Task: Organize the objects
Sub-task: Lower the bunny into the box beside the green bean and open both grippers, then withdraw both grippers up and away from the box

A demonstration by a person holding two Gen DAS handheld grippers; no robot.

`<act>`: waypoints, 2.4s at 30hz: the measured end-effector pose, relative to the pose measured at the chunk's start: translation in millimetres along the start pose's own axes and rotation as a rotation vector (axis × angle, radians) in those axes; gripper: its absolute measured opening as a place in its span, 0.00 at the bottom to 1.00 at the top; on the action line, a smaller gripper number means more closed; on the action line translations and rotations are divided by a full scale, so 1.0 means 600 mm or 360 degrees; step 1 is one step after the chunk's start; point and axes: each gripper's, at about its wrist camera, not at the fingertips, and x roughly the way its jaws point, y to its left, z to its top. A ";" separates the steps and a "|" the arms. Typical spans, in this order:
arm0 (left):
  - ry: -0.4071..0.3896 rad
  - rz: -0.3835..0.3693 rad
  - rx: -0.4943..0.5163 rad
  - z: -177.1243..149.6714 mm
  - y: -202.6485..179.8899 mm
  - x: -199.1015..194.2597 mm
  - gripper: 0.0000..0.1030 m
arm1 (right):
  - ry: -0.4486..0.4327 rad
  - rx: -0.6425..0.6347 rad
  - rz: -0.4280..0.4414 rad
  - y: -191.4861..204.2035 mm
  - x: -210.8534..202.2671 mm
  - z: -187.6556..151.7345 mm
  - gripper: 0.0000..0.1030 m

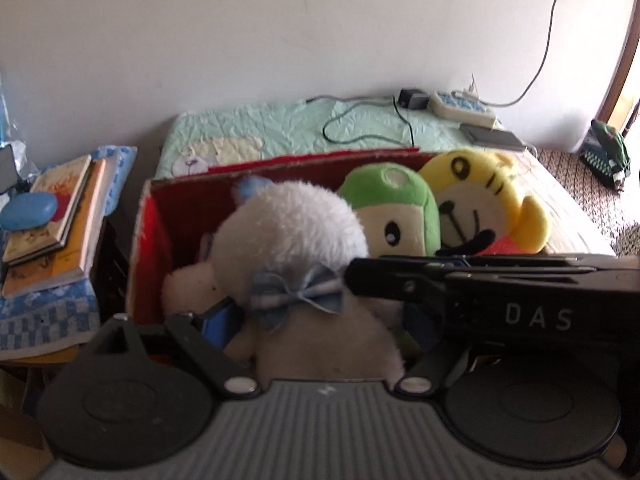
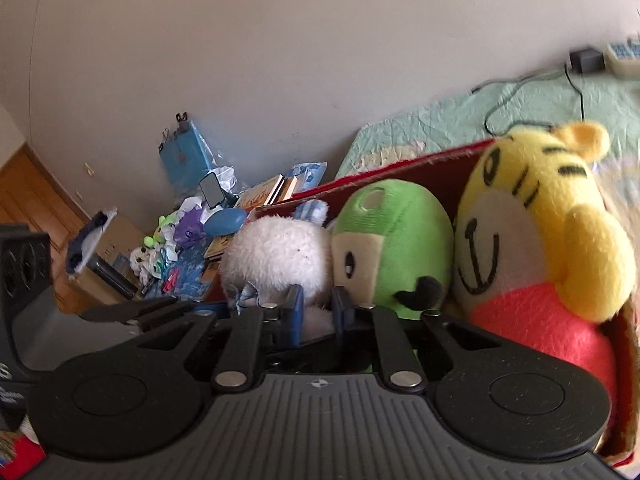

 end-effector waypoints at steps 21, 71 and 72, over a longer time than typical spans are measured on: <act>-0.0041 0.0104 0.0007 -0.019 0.011 -0.040 0.88 | -0.0020 -0.0152 -0.0150 0.023 -0.046 -0.017 0.20; 0.0354 0.0214 0.0310 -0.040 -0.302 -0.004 0.90 | -0.0255 0.0125 -0.1042 -0.072 -0.253 -0.090 0.46; 0.0362 0.0201 0.0313 -0.042 -0.305 0.000 0.90 | -0.0252 0.0137 -0.1063 -0.075 -0.254 -0.091 0.46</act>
